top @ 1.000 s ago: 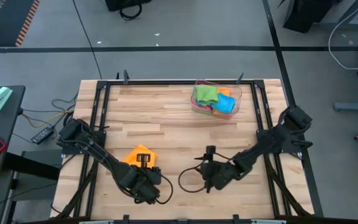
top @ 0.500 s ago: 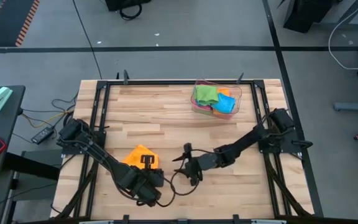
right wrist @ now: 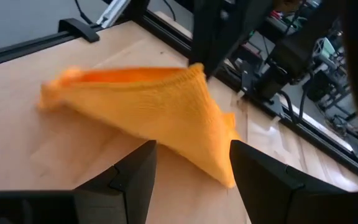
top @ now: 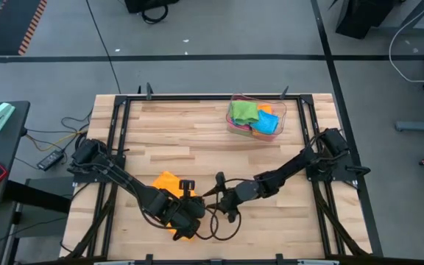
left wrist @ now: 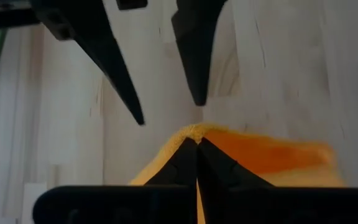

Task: Fold microfiber towels
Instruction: Fold the yellow towel

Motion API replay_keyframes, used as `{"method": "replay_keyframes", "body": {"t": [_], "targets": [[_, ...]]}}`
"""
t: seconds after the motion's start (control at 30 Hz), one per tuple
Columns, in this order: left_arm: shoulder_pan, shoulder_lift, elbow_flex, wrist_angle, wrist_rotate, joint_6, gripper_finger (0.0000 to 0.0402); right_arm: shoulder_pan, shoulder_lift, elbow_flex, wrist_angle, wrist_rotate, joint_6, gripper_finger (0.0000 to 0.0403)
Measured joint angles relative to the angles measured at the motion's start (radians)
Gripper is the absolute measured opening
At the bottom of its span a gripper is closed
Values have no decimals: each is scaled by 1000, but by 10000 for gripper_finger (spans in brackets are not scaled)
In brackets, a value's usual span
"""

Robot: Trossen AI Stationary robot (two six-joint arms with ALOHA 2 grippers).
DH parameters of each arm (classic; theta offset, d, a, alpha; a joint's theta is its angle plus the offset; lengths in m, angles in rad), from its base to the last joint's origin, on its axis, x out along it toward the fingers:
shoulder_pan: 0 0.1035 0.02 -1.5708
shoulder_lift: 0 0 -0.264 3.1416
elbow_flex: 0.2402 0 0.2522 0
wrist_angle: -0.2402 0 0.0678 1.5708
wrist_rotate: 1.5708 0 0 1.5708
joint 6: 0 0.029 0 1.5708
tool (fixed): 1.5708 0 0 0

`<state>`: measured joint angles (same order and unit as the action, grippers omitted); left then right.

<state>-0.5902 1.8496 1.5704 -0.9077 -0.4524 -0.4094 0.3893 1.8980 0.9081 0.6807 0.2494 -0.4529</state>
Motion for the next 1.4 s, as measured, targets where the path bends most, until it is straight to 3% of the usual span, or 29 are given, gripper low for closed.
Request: {"method": "replay_keyframes", "body": {"t": [0.23,0.47,0.73,0.97,1.2,1.4], "targets": [[26,0,0,15,0,14,14,0,0,0,3,-58,-18,213],[49,19,0,60,-17,22,8,1,0,0,-80,-58,262,213],[101,127,-4,126,-72,85,27,45,-146,-1,-618,-22,520,213],[202,164,-4,196,-85,216,8,132,-337,-1,-1069,-3,792,213],[338,166,-4,309,-83,367,28,230,-471,-1,-1321,41,1053,213],[486,167,-4,391,-58,473,21,304,-511,-1,-1351,141,1139,213]]}}
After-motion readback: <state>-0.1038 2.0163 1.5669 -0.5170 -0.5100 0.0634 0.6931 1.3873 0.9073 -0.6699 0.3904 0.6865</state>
